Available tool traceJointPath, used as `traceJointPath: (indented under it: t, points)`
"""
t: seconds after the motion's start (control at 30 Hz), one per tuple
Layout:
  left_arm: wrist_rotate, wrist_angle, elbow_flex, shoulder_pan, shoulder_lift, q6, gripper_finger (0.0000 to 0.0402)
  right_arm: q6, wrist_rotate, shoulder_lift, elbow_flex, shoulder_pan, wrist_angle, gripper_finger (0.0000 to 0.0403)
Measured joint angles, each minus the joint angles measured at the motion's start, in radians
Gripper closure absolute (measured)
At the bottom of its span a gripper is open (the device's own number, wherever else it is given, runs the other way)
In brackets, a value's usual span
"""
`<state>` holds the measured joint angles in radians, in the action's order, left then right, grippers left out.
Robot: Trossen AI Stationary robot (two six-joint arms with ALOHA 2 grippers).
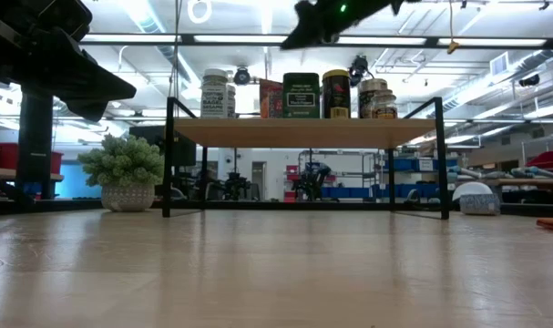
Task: Shelf spices
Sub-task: Return to Home Position
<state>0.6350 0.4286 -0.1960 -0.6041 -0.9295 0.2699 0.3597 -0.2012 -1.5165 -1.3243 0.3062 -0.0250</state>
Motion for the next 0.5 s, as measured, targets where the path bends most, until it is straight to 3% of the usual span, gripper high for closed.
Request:
traceJointPath:
  t: [0.23, 0.33, 0.5]
  points:
    - [0.0, 0.0, 0.0, 0.0, 0.0, 0.0, 0.0396, -0.139, -0.018, 0.116, 0.0, -0.085, -0.071, 0.0327]
    - [0.0, 0.0, 0.0, 0.0, 0.0, 0.0, 0.0396, -0.287, -0.011, 0.16, 0.0, -0.132, -0.205, 0.0326]
    - [0.0, 0.0, 0.0, 0.0, 0.0, -0.008, 0.0396, -0.379, 0.035, 0.18, 0.0, -0.227, -0.476, 0.0326]
